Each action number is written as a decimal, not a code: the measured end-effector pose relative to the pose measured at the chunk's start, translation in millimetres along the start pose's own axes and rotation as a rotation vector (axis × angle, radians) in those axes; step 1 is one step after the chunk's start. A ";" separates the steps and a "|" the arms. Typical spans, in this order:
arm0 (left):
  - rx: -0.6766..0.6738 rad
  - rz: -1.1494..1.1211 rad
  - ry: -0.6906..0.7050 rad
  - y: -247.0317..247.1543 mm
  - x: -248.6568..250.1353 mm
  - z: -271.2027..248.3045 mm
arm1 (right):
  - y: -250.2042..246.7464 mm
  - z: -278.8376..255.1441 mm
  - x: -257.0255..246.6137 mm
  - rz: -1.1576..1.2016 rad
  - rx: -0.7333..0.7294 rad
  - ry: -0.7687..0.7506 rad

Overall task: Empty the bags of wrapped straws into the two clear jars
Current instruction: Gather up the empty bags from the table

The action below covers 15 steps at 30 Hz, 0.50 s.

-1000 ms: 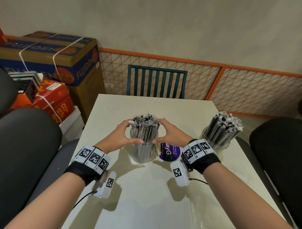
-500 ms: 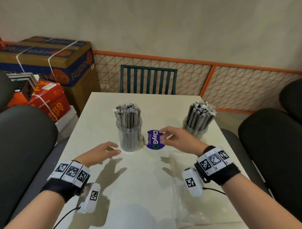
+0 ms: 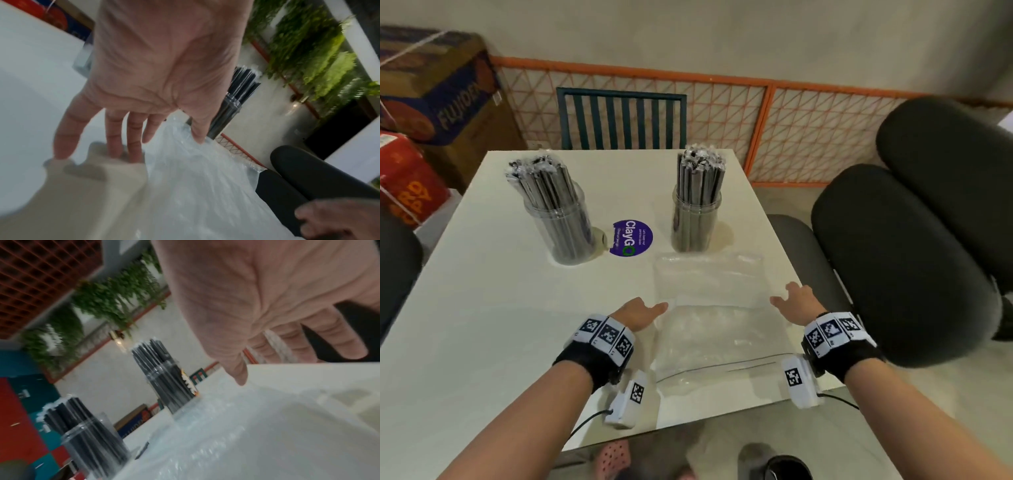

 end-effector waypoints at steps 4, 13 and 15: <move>-0.141 -0.577 -0.073 25.5 5.7 5.0 | 31.0 10.1 18.6 0.109 -0.091 0.069; -0.375 -1.006 0.113 24.1 5.8 -30.9 | 38.5 13.1 11.3 0.859 -0.402 -0.169; -0.317 -1.001 0.211 13.4 7.5 -36.1 | 25.7 0.5 0.9 1.016 -0.474 -0.268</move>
Point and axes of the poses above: each hand's wrist, its own z-axis towards the middle knuckle, its own y-axis out of the palm, x = y × z, the point moved 5 cm from there along z, towards the middle knuckle, and after that the axes turned 7 degrees about -x, right-handed, at the moved point
